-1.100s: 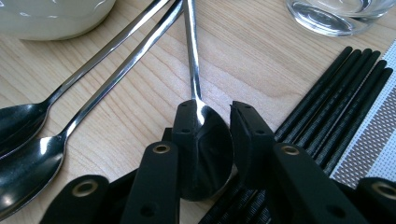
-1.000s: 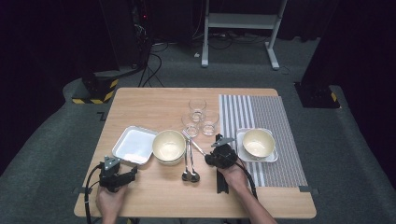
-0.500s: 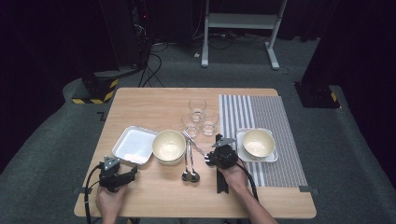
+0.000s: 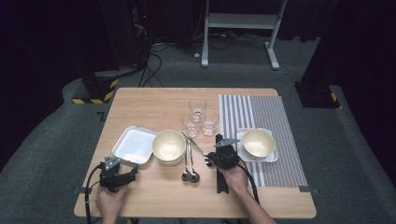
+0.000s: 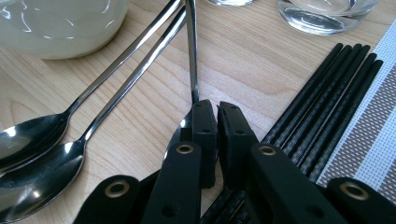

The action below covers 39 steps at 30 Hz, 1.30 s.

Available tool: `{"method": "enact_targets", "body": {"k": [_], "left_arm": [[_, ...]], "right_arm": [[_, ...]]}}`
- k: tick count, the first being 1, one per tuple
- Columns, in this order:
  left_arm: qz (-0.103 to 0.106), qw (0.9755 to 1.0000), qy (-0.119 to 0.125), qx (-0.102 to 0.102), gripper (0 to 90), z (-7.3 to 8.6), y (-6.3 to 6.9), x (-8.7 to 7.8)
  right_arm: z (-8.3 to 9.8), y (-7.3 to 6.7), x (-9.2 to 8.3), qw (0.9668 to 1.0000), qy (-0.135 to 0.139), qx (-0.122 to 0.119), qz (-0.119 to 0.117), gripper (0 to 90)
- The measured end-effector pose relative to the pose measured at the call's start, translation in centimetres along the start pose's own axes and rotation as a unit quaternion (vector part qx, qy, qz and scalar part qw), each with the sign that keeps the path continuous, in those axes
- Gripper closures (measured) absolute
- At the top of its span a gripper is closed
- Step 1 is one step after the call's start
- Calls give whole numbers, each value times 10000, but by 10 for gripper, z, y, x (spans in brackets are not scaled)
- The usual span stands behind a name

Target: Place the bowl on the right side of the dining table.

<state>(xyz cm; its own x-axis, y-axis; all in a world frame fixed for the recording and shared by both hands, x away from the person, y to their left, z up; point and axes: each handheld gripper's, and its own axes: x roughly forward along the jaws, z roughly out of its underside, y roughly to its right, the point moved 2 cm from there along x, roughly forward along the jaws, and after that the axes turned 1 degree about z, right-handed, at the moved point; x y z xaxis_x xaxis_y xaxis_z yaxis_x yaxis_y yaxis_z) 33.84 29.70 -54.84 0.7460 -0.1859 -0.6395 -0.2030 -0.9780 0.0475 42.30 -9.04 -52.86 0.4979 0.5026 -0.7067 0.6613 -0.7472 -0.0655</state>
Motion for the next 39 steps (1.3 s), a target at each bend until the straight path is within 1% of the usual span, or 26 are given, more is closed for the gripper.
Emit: {"method": "enact_targets", "body": {"k": [2,8,13,15,23,25,31,32,39], "left_arm": [[0,10000,-2,-1,222,0,0,0],[-12,10000,-8,17,223,0,0,0],[-10,10000,-6,19,223,0,0,0],[-4,10000,-4,9,223,0,0,0],[-3,10000,-2,9,223,0,0,0],[-2,10000,-2,8,223,0,0,0],[2,10000,10,-19,224,0,0,0],[2,10000,11,-20,224,0,0,0],[29,10000,35,-78,228,0,-1,0]], "right_arm": [[-1,-1,-2,10000,53,58,-46,879],[-3,-2,-3,9999,92,58,-94,889],[-3,-2,-3,9996,103,228,-140,895],[-4,-2,-3,9996,111,226,-152,898],[-5,-4,-3,9993,113,313,-150,900],[-5,-5,-3,9994,99,308,-120,900],[-5,-3,-3,9992,95,354,-134,900],[-5,-3,-4,9991,103,389,-140,900],[-7,1,-10,9988,210,411,-141,900]]}}
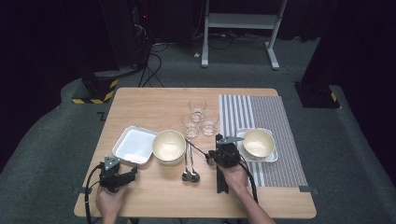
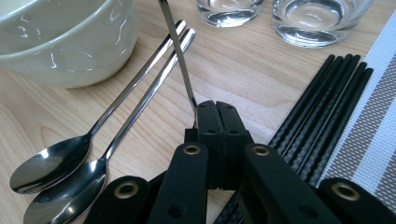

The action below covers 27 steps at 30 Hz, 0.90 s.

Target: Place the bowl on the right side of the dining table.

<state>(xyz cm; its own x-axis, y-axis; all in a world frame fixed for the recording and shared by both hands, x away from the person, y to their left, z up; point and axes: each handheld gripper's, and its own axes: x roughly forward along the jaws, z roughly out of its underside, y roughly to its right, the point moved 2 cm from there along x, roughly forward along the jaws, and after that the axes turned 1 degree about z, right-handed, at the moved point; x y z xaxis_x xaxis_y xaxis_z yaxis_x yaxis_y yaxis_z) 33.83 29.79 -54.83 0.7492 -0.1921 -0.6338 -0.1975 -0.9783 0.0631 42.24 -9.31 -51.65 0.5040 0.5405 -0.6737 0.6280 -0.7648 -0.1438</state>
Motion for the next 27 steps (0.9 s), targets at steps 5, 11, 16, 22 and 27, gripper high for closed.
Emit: {"method": "enact_targets", "body": {"k": [5,11,16,22,27], "left_arm": [[0,10000,2,-1,229,0,0,0],[-3,10000,-6,2,228,0,0,0],[-6,10000,-6,11,228,0,0,0],[-1,10000,-4,13,228,0,0,0],[-1,10000,-5,-1,228,0,0,0]], "right_arm": [[0,3,-4,10000,28,9,19,900],[-1,4,-9,9999,105,51,-47,900],[-1,5,-12,9999,101,9,-25,900],[0,7,-16,9999,135,-32,-7,900],[4,8,-19,9999,104,-34,10,900]]}}
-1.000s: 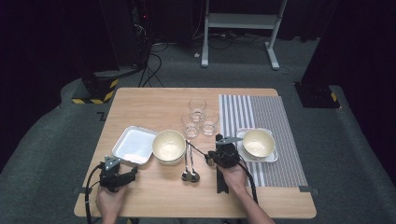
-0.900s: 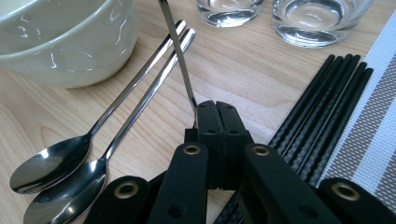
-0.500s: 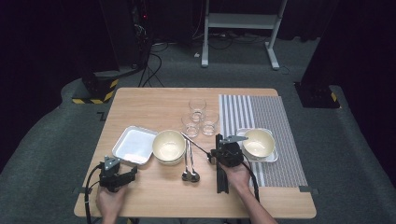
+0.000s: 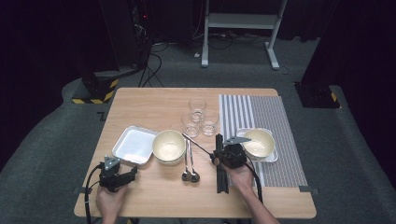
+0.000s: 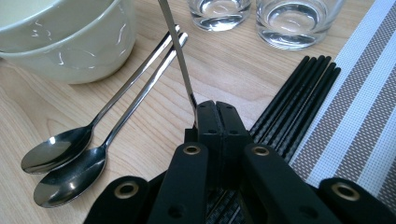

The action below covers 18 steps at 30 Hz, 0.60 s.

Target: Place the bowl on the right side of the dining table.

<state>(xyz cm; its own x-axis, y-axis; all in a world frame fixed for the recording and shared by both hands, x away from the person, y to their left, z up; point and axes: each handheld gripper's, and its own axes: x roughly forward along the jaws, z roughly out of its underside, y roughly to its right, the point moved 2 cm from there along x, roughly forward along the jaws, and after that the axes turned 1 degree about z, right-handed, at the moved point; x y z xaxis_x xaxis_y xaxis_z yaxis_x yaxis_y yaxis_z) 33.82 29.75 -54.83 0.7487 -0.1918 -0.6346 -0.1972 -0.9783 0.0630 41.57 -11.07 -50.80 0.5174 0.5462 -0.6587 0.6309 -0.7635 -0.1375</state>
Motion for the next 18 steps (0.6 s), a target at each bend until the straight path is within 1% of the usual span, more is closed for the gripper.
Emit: {"method": "enact_targets", "body": {"k": [4,8,18], "left_arm": [[3,10000,5,0,228,0,0,0],[3,10000,4,1,228,0,0,0],[1,10000,3,3,228,0,0,0]], "right_arm": [[2,2,-2,10000,14,37,3,900],[4,3,-5,10000,32,5,-8,900],[8,6,-13,10000,75,15,9,900]]}}
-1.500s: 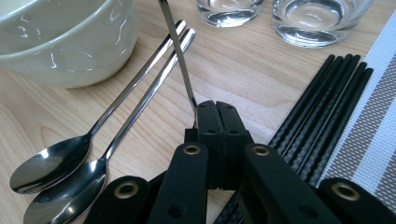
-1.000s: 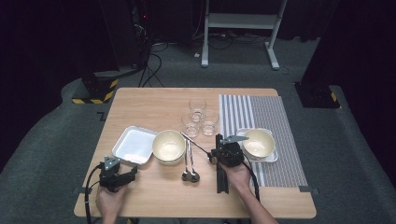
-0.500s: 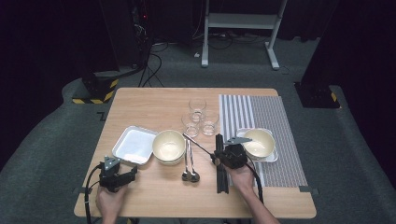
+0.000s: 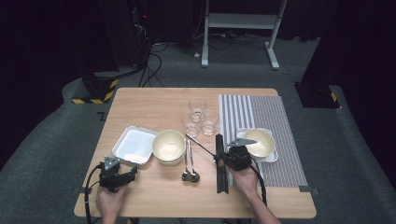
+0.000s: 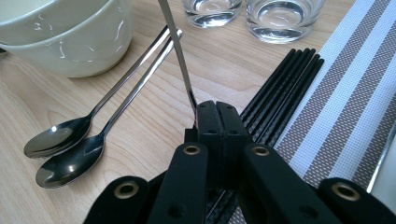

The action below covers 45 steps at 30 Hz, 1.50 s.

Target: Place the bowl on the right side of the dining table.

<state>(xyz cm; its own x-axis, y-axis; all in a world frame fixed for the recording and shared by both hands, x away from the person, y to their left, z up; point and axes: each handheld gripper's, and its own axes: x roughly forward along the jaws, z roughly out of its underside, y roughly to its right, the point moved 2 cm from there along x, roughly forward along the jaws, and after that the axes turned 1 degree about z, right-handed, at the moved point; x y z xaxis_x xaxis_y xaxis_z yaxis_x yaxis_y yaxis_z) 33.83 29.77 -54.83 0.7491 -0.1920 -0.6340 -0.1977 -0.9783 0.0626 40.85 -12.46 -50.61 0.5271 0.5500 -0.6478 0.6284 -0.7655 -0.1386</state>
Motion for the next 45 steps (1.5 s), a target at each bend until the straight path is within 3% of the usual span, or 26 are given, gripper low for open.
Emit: {"method": "enact_targets", "body": {"k": [45], "left_arm": [[-6,10000,-6,10,228,0,0,0]], "right_arm": [[4,12,-25,9998,145,-41,123,900]]}}
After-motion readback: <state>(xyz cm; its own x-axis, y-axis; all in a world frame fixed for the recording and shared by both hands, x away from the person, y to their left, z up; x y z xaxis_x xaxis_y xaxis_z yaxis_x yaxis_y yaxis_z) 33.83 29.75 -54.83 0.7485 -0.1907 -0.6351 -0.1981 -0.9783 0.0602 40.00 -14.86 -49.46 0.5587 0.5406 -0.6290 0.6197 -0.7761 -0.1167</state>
